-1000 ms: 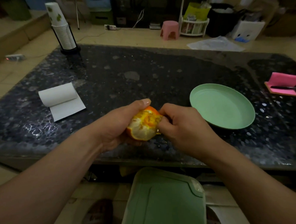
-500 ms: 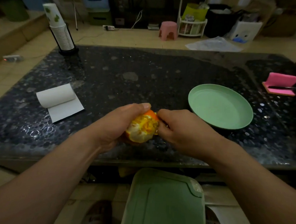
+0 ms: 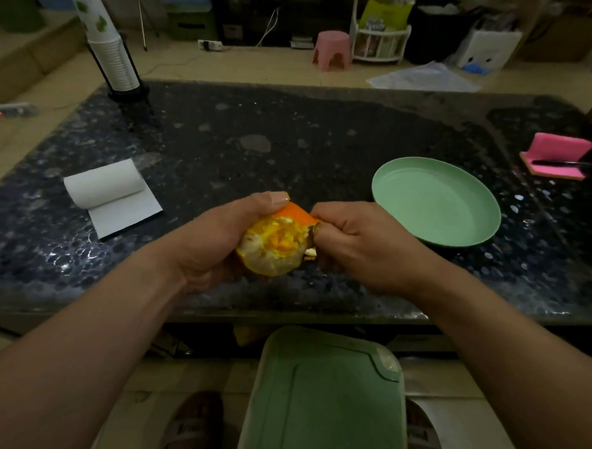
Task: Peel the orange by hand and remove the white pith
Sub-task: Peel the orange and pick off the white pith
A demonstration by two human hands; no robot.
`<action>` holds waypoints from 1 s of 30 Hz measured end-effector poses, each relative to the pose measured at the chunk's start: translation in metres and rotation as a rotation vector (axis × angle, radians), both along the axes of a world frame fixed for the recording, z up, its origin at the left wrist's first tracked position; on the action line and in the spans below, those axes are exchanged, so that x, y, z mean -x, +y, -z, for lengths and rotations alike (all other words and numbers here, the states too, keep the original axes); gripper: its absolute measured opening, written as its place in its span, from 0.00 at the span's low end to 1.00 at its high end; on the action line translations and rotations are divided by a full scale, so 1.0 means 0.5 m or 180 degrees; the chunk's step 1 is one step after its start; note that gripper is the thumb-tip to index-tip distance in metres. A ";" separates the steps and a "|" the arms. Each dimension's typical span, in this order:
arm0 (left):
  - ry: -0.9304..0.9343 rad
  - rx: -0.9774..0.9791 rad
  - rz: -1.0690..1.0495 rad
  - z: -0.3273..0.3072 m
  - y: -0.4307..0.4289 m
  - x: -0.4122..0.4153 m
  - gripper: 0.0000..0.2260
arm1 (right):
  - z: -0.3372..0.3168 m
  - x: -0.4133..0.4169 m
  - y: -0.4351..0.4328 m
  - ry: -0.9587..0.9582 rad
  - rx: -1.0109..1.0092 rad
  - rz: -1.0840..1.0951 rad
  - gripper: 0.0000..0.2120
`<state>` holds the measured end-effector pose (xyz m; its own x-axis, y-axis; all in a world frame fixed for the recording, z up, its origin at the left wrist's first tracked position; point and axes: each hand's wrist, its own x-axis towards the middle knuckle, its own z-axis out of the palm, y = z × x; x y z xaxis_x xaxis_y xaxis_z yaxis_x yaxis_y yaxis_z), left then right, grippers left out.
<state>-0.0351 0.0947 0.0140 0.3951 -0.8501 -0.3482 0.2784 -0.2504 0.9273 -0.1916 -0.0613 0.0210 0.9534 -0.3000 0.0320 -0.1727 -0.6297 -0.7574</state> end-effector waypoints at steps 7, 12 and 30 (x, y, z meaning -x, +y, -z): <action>0.0425 0.0088 0.0103 0.004 0.002 -0.001 0.21 | -0.012 0.002 -0.011 0.0069 -0.0747 -0.0176 0.16; 0.0460 -0.0015 -0.0125 -0.003 -0.006 0.001 0.27 | -0.014 0.010 -0.020 0.0059 -0.0579 -0.0140 0.15; 0.0262 -0.0357 0.0033 -0.011 -0.011 0.016 0.19 | -0.008 0.002 0.009 -0.0279 0.0274 -0.0141 0.13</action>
<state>-0.0433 0.0893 0.0197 0.3528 -0.8079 -0.4720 0.3492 -0.3543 0.8675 -0.1929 -0.0569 0.0251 0.9580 -0.2503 0.1396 -0.0790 -0.6987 -0.7111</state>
